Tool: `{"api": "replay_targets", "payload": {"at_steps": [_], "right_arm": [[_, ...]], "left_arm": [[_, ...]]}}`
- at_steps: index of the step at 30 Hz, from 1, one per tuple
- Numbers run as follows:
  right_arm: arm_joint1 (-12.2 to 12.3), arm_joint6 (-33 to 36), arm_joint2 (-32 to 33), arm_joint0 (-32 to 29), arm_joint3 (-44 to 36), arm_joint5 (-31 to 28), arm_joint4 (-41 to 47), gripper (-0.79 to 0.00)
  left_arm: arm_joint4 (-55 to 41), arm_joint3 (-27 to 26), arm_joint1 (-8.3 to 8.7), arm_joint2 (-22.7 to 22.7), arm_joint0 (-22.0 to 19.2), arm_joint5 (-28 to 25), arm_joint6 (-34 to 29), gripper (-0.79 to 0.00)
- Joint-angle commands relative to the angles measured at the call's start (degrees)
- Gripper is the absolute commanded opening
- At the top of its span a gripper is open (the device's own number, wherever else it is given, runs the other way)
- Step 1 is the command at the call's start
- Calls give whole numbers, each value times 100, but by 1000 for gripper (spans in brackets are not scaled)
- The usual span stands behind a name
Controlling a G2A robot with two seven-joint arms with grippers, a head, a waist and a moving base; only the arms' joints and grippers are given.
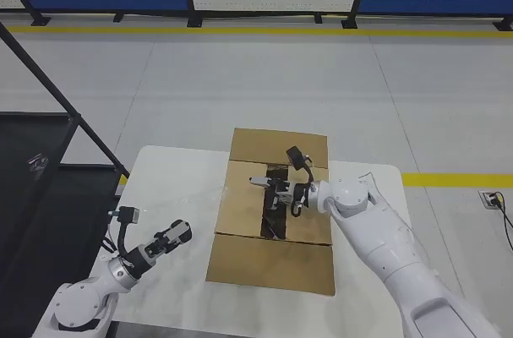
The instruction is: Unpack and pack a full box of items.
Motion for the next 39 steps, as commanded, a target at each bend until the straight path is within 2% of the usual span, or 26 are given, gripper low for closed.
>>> {"api": "replay_targets", "payload": {"at_steps": [1, 11, 16, 21, 30, 32, 39], "right_arm": [[-21, 62, 7, 7, 13, 14, 87, 0], [-55, 768, 451, 105, 300, -324, 1251, 0], [-142, 656, 458, 128, 161, -434, 1508, 0], [-286, 240, 289, 154, -98, -538, 1507, 0], [-612, -44, -66, 303, -217, -730, 1738, 0], [-701, -286, -162, 352, -162, -812, 1722, 0], [-980, -158, -355, 481, 127, -998, 2095, 0]], "left_arm": [[17, -42, 7, -15, 44, -19, -22, 0], [243, -256, 30, 77, 114, 60, -176, 0], [800, -409, 43, 198, 88, 206, -161, 0], [1252, -518, 39, 355, 55, 354, -14, 0], [2365, -626, 5, 526, -4, 812, 954, 0], [2555, -655, -9, 570, -14, 914, 1205, 0], [2649, -699, -59, 612, -44, 1150, 1869, 0]]}}
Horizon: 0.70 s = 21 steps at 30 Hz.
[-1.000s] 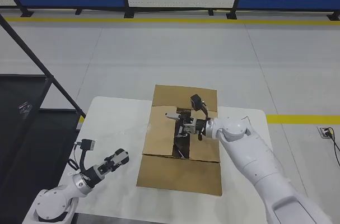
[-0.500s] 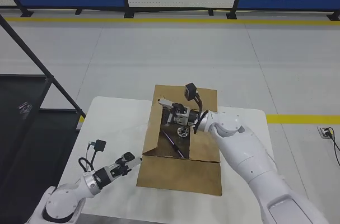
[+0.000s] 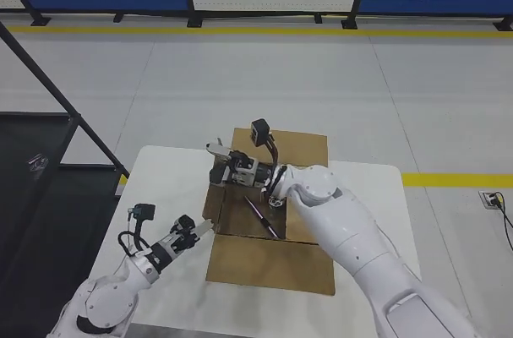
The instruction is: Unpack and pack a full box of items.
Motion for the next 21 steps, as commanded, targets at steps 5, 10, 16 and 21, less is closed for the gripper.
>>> {"api": "replay_targets", "payload": {"at_steps": [5, 10, 16, 21], "right_arm": [[-181, 463, -93, 161, 414, -82, 227, 0], [-271, 684, -70, 282, 771, -167, 340, 0], [-274, 723, 102, 376, 1099, -453, 420, 0], [-246, 584, 193, 407, 1278, -481, 310, 0]], "left_arm": [[-277, 36, -24, -108, 30, 31, 301, 0], [-530, 112, -20, -206, 37, -57, 152, 0], [-565, 185, -22, -276, 137, -78, 202, 0], [-565, 309, -22, -348, 170, -33, 236, 0]]}}
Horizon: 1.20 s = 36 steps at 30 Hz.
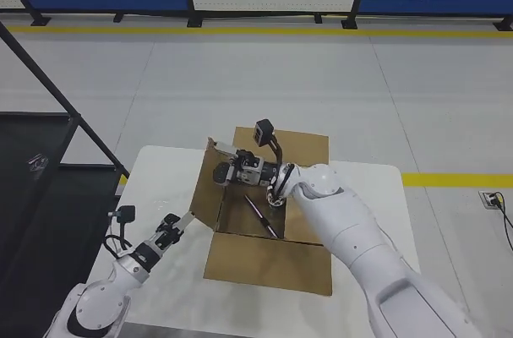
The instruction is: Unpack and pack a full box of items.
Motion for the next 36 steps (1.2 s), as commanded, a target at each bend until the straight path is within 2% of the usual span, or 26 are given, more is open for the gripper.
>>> {"api": "replay_targets", "payload": {"at_steps": [1, 14, 18, 25, 36], "right_arm": [[8, -96, 30, -2, 44, -8, -52, 0], [227, 36, 460, -105, 75, -240, -69, 0], [317, 139, 589, -185, -31, -402, -125, 0], [494, 575, 755, -412, -381, -782, -374, 0], [666, 505, 979, -714, -868, -621, -581, 0]], "left_arm": [[59, 35, 0, -29, 17, 21, 52, 0], [63, 319, 17, -376, 261, 182, 189, 0], [437, 552, 19, -330, 182, 312, 231, 0], [511, 977, -14, -142, -77, 385, 199, 0], [506, 1257, -37, -66, -326, 328, 113, 0]]}}
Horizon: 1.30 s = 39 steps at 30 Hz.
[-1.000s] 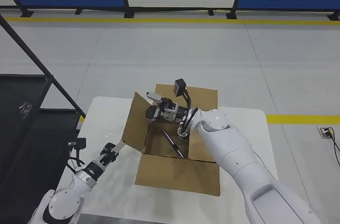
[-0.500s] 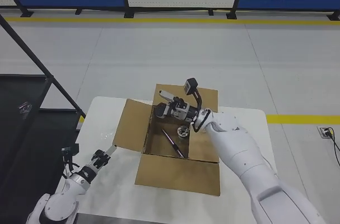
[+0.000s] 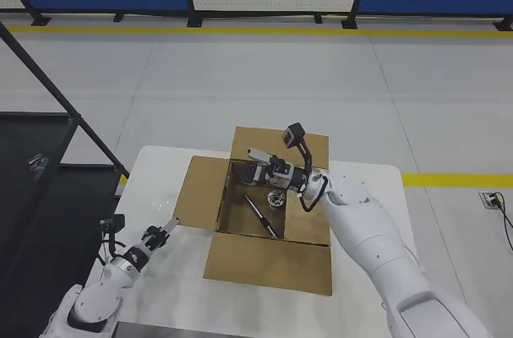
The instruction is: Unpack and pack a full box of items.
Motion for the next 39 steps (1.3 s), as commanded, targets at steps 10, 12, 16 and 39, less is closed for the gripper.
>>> {"api": "replay_targets", "payload": {"at_steps": [10, 12, 16, 39], "right_arm": [[100, -92, 148, -181, -399, 88, -166, 0], [124, -100, 186, -217, -473, 55, -195, 0], [219, -183, 369, -339, -600, -103, -271, 0], [1255, -1420, 3278, -3423, -3610, -464, -413, 0]], "left_arm": [[54, -1240, 32, -331, 309, -343, 176, 0], [153, -1628, 45, -425, 407, -359, 188, 0], [99, -2382, 51, -492, 589, -487, 140, 0], [-2186, -591, -443, 2536, -2616, -136, -1767, 0]]}}
